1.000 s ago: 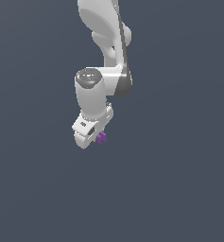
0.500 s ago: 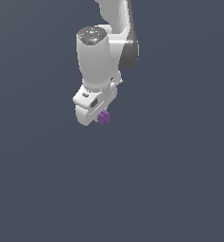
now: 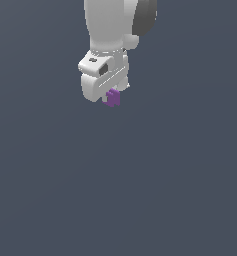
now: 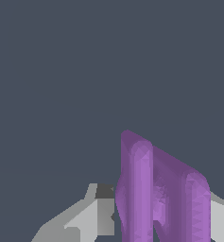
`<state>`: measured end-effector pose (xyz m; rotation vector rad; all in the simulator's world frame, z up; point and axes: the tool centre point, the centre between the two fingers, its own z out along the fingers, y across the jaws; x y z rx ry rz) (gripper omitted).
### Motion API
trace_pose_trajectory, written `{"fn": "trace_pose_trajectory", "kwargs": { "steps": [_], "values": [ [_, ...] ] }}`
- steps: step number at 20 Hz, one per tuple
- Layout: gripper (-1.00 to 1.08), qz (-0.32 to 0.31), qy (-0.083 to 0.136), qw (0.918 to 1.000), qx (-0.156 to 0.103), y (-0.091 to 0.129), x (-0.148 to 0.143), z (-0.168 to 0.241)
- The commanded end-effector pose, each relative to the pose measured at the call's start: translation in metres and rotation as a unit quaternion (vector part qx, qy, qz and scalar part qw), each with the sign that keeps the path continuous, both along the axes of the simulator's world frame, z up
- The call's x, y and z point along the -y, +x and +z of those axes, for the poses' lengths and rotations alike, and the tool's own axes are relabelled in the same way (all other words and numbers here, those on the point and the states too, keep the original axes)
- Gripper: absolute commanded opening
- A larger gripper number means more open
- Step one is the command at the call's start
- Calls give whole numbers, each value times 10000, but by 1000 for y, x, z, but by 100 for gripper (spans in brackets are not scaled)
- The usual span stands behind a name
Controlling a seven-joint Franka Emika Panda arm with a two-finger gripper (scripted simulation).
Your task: Pick up the object and move it to a goal position.
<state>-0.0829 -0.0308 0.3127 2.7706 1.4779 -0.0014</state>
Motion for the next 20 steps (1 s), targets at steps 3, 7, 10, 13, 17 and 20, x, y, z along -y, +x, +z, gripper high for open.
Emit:
{"fn": "trace_pose_trajectory", "kwargs": {
  "steps": [3,7,10,13,17,20],
  "values": [
    [-100,2,6,10000,-1,-21,-7,40],
    [-100,2,9,10000,0,-36,-12,69],
    [-100,1,11,10000,1,-45,-14,87],
    [-100,1,11,10000,1,-51,-16,100],
    [-100,-1,10,10000,1,-55,-17,110],
    [-100,-1,10,10000,1,-56,-18,113]
  ]
}}
